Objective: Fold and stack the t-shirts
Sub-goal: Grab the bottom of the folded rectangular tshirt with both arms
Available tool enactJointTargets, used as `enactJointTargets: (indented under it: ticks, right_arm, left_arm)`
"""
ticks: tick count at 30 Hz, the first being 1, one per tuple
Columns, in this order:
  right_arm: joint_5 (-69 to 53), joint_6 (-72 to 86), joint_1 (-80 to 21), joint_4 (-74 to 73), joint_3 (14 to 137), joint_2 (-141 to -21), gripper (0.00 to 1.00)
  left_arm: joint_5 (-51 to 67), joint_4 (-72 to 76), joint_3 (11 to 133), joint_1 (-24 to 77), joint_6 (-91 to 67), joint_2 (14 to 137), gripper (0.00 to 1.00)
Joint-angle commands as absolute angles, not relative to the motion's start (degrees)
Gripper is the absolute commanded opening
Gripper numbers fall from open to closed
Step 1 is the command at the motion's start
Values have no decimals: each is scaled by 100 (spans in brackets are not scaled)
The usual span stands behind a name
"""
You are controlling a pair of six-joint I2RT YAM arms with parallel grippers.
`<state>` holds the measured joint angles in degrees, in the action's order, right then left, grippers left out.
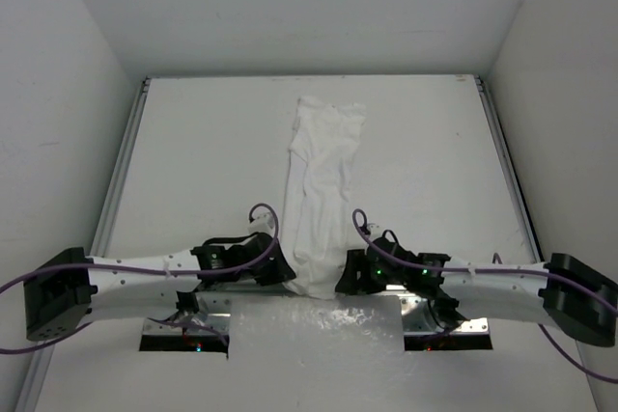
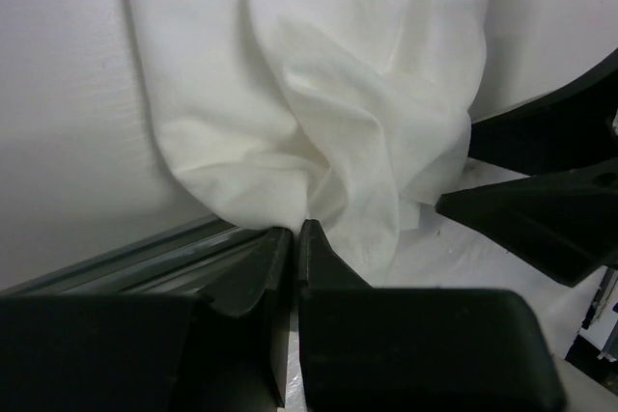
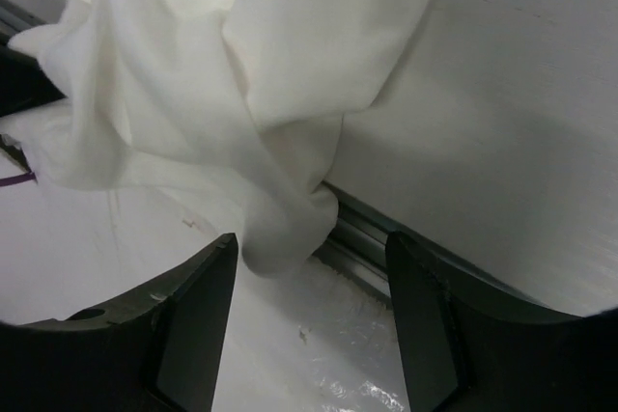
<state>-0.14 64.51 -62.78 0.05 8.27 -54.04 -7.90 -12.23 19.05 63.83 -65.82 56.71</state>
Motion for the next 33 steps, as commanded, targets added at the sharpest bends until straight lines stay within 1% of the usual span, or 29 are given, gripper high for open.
enactJointTargets:
  ticks: [1,5,6,10,12,15,16,18,19,23,26,28,29,33]
  right_arm:
    - [-212,6626,-6319,650,792,-5739,62]
    - [-228,6759,-6319,1079,651,-5976,51]
    - [-289,6794,-6319,1438,607,-6064,45]
    - [-553,6847,-6319,2133,659,-6467,37]
    - [-720,6890,-6319,2642,642,-6652,38]
    - [-808,7040,-6346,2987,598,-6899,48]
    - [-800,7066,-6354,3023,572,-6917,50]
    - [-713,7066,-6363,2954,589,-6864,49]
    - [-668,7040,-6372,2814,624,-6864,45]
    - [-580,7075,-6372,2672,633,-6777,0]
    - [-335,7119,-6381,2173,624,-6391,0]
    - [-19,7084,-6372,1602,633,-5768,0]
    - [96,6980,-6372,1130,746,-5365,0]
    - [632,6558,-6328,98,1247,-4756,0]
  left_arm:
    - [-906,-1047,2092,6425,-6609,5766,0]
    - [-844,-940,2004,6425,-6609,5748,0]
    - [-826,-914,1987,6425,-6609,5731,0]
    - [-791,-835,1864,6425,-6592,5617,0]
    - [-791,-817,1837,6425,-6592,5573,0]
    - [-800,-809,1793,6425,-6566,5485,0]
    - [-800,-826,1784,6425,-6548,5467,0]
    - [-817,-844,1767,6425,-6530,5432,0]
    - [-817,-835,1749,6425,-6522,5414,0]
    - [-800,-835,1775,6425,-6425,5379,0]
    - [-914,-957,1889,6425,-6328,5195,0]
    - [-1142,-1186,2004,6425,-6276,5019,0]
    - [-1230,-1291,2065,6425,-6267,4966,0]
    - [-1870,-1870,2556,6372,-6214,4869,0]
